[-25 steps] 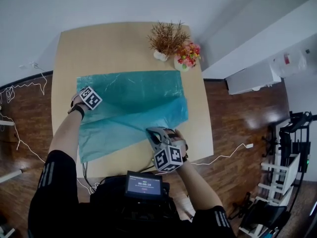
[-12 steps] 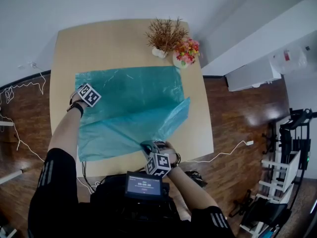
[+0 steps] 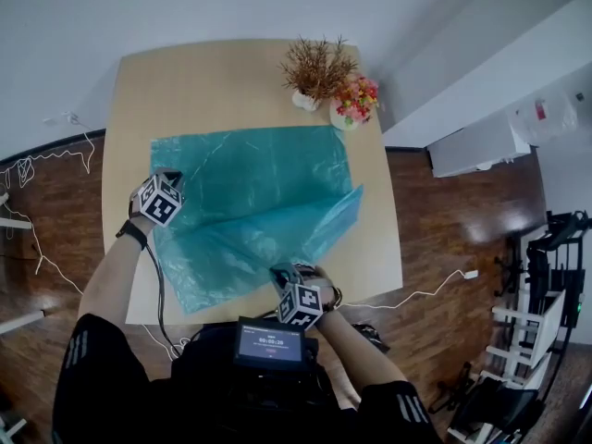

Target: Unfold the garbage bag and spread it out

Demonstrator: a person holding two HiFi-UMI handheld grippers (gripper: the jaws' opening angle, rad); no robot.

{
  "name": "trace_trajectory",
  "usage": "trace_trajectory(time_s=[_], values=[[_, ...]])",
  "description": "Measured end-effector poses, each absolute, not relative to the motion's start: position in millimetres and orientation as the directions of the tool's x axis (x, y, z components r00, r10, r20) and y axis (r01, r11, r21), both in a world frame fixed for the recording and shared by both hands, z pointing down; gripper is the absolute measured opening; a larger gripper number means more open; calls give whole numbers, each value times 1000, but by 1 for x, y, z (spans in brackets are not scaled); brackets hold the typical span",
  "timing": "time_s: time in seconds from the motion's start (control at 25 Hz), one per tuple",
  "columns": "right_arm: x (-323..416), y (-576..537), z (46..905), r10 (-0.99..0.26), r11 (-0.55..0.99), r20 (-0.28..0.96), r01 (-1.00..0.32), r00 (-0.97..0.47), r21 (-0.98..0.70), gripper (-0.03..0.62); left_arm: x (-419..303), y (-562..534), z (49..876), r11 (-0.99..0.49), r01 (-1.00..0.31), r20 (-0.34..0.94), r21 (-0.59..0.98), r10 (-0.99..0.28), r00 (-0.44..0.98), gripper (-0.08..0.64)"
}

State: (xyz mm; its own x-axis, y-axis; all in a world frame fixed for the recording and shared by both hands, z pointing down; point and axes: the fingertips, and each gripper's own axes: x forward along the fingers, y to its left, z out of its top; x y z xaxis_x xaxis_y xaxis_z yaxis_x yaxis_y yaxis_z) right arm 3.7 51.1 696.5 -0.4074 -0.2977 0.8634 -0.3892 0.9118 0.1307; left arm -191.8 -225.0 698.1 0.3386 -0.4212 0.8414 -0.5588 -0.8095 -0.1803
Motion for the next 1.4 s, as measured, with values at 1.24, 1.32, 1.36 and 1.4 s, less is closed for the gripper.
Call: trace_trajectory(time_s=[1.24, 1.32, 1.36, 1.4], values=[[-3, 138, 739, -118, 911, 892, -404, -436, -77, 64, -229, -88, 797, -815, -569, 960, -107, -234, 155, 78], [-4, 144, 745, -95, 915, 894, -393, -437, -95, 69, -228, -89, 797, -814, -568, 959, -118, -242, 147, 78], [-4, 147, 748, -83, 917, 895, -385, -439, -104, 74, -228, -89, 797, -813, -570, 958, -122, -246, 145, 78], [-5, 151, 751, -70, 919, 894, -378, -442, -115, 75, -228, -90, 797, -812, -571, 958, -125, -249, 144, 78]])
